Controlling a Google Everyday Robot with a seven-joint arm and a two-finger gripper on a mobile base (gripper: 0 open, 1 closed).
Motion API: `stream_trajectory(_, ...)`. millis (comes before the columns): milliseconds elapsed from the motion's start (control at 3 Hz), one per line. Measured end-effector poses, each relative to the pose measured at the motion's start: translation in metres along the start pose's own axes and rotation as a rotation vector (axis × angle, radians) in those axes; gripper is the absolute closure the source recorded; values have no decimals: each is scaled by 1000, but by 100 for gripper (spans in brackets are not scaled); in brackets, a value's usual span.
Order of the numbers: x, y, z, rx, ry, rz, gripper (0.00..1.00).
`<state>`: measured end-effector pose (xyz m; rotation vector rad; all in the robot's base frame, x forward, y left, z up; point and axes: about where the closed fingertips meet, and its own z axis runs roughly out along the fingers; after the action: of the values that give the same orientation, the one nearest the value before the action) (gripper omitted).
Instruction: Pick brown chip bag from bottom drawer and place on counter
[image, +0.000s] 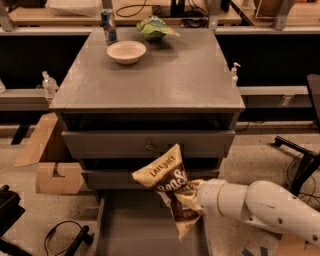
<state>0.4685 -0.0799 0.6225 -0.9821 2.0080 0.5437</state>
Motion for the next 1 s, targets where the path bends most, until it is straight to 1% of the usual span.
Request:
stream_trajectory(333, -64, -9, -36, 90, -15, -25, 100)
stream_trajectory(667, -123, -26, -58, 162, -13, -48, 100)
stream_trajectory(1000, -139, -29, -68, 167, -21, -67, 100)
